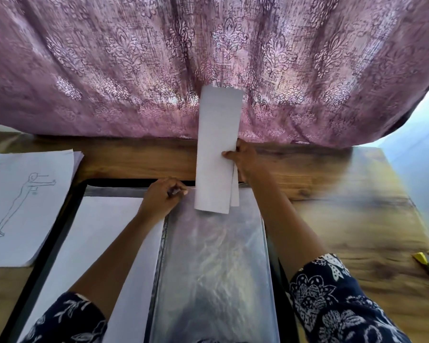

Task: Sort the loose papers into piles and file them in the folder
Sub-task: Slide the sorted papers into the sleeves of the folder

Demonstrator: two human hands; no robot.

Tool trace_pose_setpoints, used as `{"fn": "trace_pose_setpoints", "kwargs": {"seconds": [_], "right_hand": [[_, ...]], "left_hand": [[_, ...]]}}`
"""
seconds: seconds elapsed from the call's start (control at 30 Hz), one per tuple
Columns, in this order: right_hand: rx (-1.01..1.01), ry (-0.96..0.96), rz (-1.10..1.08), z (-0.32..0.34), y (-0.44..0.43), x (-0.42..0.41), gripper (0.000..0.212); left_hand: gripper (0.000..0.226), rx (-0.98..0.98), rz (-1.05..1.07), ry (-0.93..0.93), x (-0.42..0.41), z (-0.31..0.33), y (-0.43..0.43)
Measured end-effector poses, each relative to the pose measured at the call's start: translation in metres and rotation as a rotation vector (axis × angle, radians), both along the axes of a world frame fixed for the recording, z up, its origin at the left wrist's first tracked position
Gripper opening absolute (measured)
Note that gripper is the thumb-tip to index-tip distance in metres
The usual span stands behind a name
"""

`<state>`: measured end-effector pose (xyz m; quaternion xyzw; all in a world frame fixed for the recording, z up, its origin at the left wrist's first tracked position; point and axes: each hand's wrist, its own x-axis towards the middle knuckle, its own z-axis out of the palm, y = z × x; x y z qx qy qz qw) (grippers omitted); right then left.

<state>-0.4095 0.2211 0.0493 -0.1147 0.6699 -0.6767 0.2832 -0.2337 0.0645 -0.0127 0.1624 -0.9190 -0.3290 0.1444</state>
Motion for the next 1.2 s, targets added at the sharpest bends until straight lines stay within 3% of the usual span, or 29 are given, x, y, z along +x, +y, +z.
{"fn": "trace_pose_setpoints", "kwargs": {"seconds": [0.1, 0.3, 0.4, 0.47, 0.5, 0.6, 0.7, 0.8, 0.97, 1.03, 1.1, 1.13, 1.2], "right_hand": [[0.148, 0.042, 0.027, -0.002, 0.003, -0.001, 0.039], [0.504, 0.331, 0.124, -0.009, 0.011, 0.002, 0.038], [0.669, 0.492, 0.228, -0.008, 0.005, 0.002, 0.035], [0.714, 0.509, 0.231, -0.003, 0.004, 0.000, 0.047], [0.723, 0.521, 0.218, -0.002, 0.006, -0.001, 0.046], [0.697, 0.536, 0.221, -0.005, 0.021, -0.011, 0.011], [0.593, 0.358, 0.193, -0.014, 0.036, -0.018, 0.030], [0.424, 0.196, 0.143, -0.024, 0.048, -0.020, 0.039], [0.421, 0.108, 0.167, -0.033, 0.054, -0.021, 0.037], [0.604, 0.232, 0.149, -0.027, 0.050, -0.018, 0.025], [0.859, 0.501, 0.096, -0.009, 0.045, -0.005, 0.028], [0.887, 0.647, 0.058, 0.003, 0.043, 0.009, 0.032], [0.747, 0.864, 0.022, 0.024, 0.039, 0.052, 0.035]], "left_hand": [[0.009, 0.089, -0.019, -0.082, -0.009, 0.000, 0.002], [0.004, 0.306, -0.059, -0.053, -0.025, 0.006, 0.004], [0.014, 0.534, -0.085, -0.080, -0.042, 0.022, 0.022], [0.034, 0.603, -0.055, -0.118, -0.055, 0.033, 0.029], [0.042, 0.601, -0.019, -0.135, -0.061, 0.036, 0.027], [0.056, 0.603, 0.034, -0.163, -0.069, 0.030, 0.013], [0.052, 0.519, 0.023, -0.252, -0.062, 0.018, -0.004], [0.074, 0.333, 0.008, -0.263, -0.049, 0.013, -0.011], [0.080, 0.030, 0.111, -0.214, -0.035, 0.005, -0.025], [0.066, -0.105, 0.131, -0.174, -0.029, 0.004, -0.026], [0.042, -0.145, 0.236, 0.016, -0.021, 0.010, -0.022], [0.035, -0.168, 0.271, 0.156, -0.017, 0.015, -0.019], [0.033, -0.225, 0.221, 0.344, -0.004, 0.023, -0.009]]}}
